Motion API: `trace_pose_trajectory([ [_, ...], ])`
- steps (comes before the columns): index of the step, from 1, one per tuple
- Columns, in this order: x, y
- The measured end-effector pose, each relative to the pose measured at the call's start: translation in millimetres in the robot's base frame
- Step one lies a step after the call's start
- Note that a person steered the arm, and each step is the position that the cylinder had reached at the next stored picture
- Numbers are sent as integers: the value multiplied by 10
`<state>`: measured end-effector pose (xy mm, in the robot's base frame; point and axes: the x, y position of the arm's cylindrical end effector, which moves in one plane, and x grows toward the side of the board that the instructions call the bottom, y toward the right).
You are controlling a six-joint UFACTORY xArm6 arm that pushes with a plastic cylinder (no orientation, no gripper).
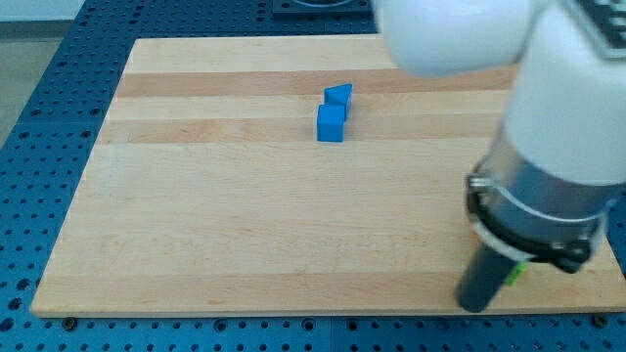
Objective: Move green star from red star
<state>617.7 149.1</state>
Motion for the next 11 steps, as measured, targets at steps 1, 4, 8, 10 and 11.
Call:
trace_pose_trajectory([
  [1,2,717],
  [4,-62,886],
  [8,-547,-676],
  [10,-76,-125],
  [11,-130,430],
])
